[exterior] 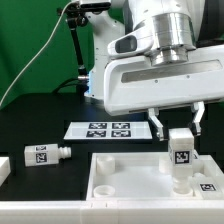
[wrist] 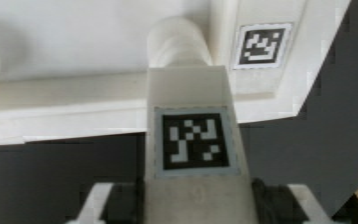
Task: Assemble one leg
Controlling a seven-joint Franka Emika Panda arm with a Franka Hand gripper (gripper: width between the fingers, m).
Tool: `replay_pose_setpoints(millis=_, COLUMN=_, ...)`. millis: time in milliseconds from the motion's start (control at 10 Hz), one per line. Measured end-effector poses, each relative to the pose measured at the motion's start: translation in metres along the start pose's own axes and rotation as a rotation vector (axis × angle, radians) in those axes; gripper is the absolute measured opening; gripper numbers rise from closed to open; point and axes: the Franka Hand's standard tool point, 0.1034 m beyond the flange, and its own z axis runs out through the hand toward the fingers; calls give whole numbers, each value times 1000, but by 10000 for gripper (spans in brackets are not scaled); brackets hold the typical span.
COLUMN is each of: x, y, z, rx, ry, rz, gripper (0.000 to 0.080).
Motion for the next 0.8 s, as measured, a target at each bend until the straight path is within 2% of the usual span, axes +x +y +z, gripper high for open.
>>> replay_pose_setpoints(millis=800, x=3, y=-2, z=9, rx=-9, ry=99, rz=11, gripper=282)
